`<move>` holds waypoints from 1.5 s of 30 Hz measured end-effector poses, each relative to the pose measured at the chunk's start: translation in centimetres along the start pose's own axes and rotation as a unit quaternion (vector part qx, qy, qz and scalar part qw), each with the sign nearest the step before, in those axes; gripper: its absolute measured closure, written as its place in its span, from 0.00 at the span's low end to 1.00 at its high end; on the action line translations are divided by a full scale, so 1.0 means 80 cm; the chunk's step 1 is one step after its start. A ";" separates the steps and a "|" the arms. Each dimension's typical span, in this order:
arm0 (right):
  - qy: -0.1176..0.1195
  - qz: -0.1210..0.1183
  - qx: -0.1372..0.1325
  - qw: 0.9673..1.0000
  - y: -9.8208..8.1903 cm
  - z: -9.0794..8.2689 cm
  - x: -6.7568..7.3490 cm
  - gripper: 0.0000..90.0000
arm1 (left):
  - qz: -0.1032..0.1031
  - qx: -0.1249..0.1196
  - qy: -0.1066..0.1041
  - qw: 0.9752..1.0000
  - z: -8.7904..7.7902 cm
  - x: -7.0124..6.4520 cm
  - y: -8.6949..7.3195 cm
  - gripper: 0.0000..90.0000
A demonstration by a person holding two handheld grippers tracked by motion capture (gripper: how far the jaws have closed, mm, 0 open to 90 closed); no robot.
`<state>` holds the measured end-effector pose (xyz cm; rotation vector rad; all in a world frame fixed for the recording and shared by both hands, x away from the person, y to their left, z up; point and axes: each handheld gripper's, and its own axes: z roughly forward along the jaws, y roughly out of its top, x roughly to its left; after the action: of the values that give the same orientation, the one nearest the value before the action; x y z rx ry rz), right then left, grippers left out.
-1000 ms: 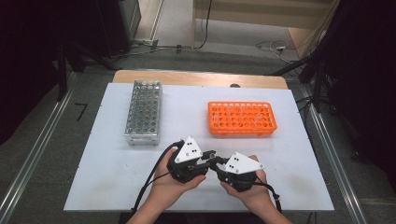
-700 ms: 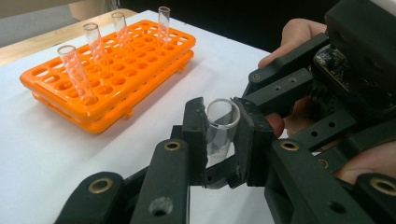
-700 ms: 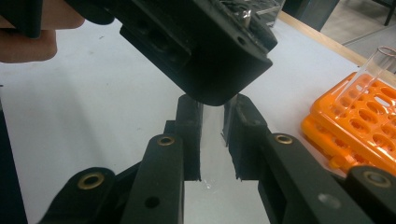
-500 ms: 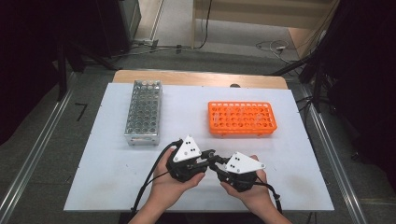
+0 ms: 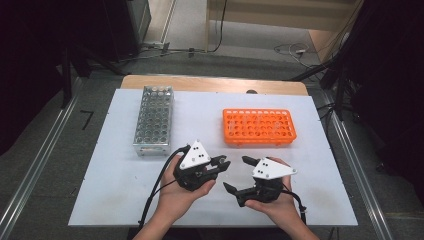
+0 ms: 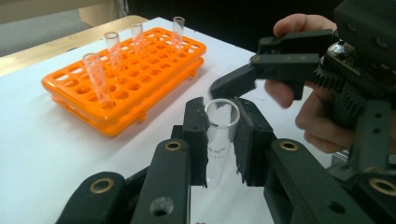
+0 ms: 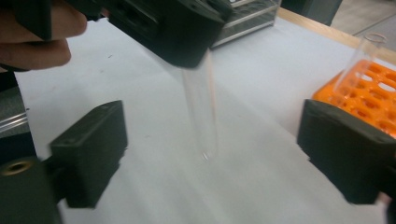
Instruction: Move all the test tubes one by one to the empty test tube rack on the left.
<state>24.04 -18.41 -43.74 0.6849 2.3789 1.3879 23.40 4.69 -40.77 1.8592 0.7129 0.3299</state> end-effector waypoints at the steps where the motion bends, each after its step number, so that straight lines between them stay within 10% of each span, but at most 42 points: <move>1: 0.000 0.000 0.000 1.000 0.000 0.000 0.000 0.00 | -0.002 -0.003 0.002 1.000 -0.001 0.002 0.001 0.84; 22: -0.041 0.056 -0.029 0.997 -0.041 -0.079 -0.055 0.00 | -0.019 -0.025 0.061 0.998 -0.037 0.067 0.028 0.84; 45: -0.093 0.100 -0.051 0.989 -0.088 -0.135 -0.087 0.00 | -0.046 -0.041 0.132 0.989 -0.047 0.160 0.049 0.84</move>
<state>22.91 -33.00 -44.45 1.0007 2.1277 1.4410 32.68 14.38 -37.04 1.7152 0.9481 0.5435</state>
